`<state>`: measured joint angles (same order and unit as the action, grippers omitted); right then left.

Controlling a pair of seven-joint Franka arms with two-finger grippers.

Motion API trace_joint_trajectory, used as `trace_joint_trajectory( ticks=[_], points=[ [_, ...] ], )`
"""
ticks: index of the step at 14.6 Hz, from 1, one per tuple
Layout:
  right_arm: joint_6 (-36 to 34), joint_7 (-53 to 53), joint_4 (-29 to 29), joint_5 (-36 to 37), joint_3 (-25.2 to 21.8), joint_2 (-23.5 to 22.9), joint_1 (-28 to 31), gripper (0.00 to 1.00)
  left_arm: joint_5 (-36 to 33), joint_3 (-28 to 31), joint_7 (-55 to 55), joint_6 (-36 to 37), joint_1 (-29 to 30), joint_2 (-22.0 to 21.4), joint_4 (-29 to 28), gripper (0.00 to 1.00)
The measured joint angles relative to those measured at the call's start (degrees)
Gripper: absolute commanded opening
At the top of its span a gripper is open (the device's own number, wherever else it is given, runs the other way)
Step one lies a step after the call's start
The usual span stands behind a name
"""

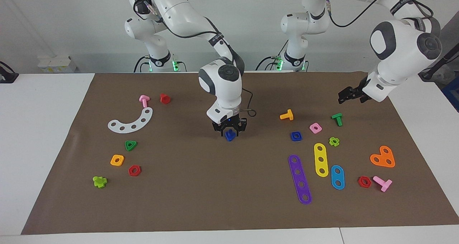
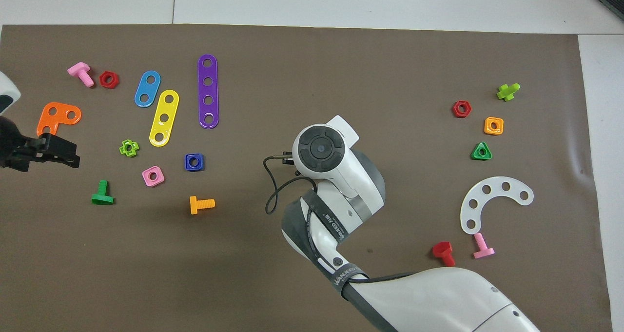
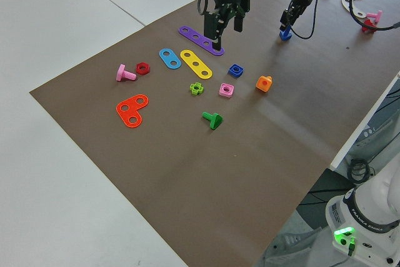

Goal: Unscrew and place screws in storage area

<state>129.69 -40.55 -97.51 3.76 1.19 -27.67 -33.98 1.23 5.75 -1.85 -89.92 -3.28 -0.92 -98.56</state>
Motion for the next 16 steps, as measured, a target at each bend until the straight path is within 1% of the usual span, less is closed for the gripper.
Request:
trace_joint_trajectory(
  ticks=[1,2,4,6,9,12,14,16],
  points=[
    [0.0,0.0,-0.1,0.0,0.0,0.0,-0.1,0.15,-0.1,0.1,0.0,0.2,0.0,-1.8,-0.1,1.0],
    [0.0,0.0,-0.1,0.0,0.0,0.0,-0.1,0.0,-0.2,0.0,0.1,0.2,0.0,-3.1,-0.1,1.0],
    [0.0,0.0,-0.1,0.2,0.0,0.0,-0.1,0.0,-2.6,-0.2,0.1,-1.3,0.0,-3.9,-0.1,1.0],
    [0.0,0.0,0.0,0.3,-0.2,0.0,-0.1,0.0,-4.6,-0.7,0.1,-5.6,-0.1,-3.5,-0.2,1.0],
    [0.9,-0.1,0.2,0.4,-0.7,0.3,1.4,0.0,-4.7,-1.1,0.1,-7.6,-0.2,-3.2,-0.2,1.0],
    [1.0,0.3,0.3,0.8,-1.0,2.5,7.2,0.0,-4.7,-1.2,0.1,-7.6,-0.2,-3.2,-0.2,1.0],
    [0.8,4.1,0.2,0.8,-1.1,4.2,12.4,0.0,-4.7,-1.3,0.1,-7.6,-0.4,-3.2,-0.3,1.0],
    [0.6,8.3,-0.3,0.8,-1.1,4.6,17.1,0.0,-4.7,-1.3,0.1,-7.6,-0.5,-3.2,-0.3,1.0]
  ],
)
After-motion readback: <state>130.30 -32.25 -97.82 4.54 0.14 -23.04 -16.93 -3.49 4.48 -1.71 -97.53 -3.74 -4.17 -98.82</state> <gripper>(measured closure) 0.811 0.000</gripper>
